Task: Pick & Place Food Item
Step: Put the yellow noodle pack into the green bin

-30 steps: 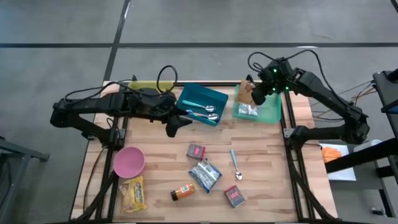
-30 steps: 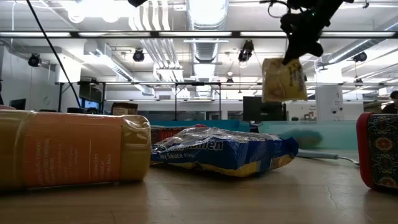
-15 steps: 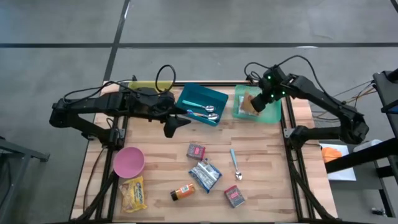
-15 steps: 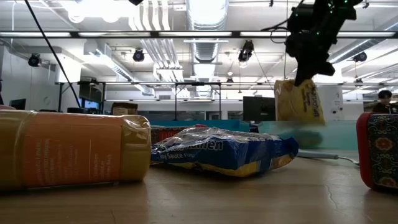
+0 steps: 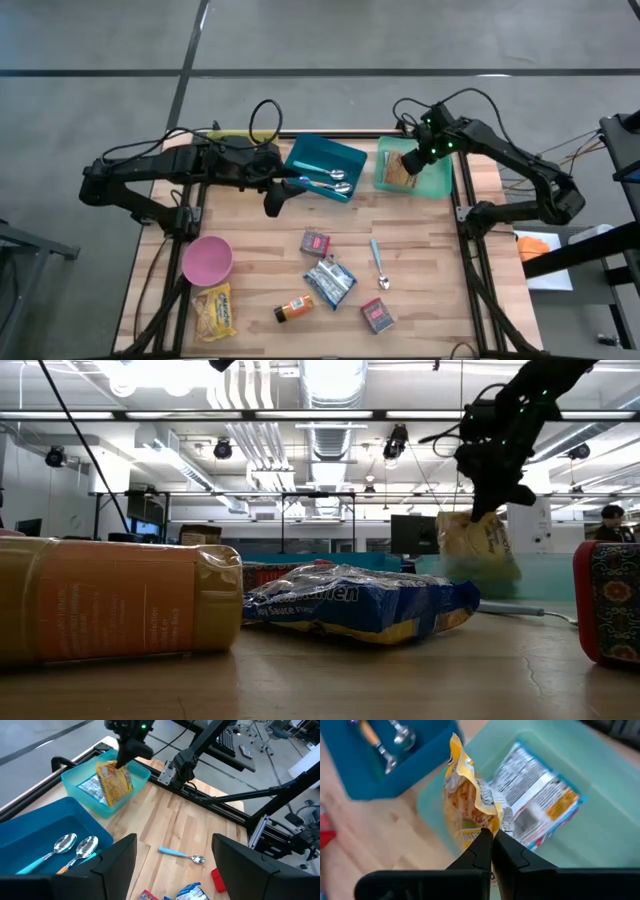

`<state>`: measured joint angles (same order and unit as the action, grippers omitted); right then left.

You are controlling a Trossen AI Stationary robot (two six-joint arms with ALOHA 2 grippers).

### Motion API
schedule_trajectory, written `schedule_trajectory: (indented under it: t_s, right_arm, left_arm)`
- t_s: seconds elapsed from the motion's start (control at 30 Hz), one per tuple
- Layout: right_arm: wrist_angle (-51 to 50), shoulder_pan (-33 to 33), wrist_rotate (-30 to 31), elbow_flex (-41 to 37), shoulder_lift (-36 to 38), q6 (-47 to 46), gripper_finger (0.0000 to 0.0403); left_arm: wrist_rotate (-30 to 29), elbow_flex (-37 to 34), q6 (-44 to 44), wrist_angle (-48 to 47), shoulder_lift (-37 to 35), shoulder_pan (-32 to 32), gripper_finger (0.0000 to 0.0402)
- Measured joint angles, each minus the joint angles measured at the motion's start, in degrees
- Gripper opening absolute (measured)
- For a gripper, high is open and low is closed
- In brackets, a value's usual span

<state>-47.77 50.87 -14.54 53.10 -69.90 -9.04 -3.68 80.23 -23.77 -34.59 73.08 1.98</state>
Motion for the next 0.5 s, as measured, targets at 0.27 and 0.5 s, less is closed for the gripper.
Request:
schedule_trajectory:
  t_s: [0.27,0.5]
  right_arm:
    - [3.3,1.4,6.5,0.1,-5.5,1.0,0.0008]
    - [4.3,1.3,9.4,0.1,-7.4,0.8,0.0008]
  left_arm:
    - [0.0,0.0,0.0,-0.5,0.0,0.0,0.0263]
    - [0.0,0.0,-0.1,-1.6,0.0,0.0,0.0263]
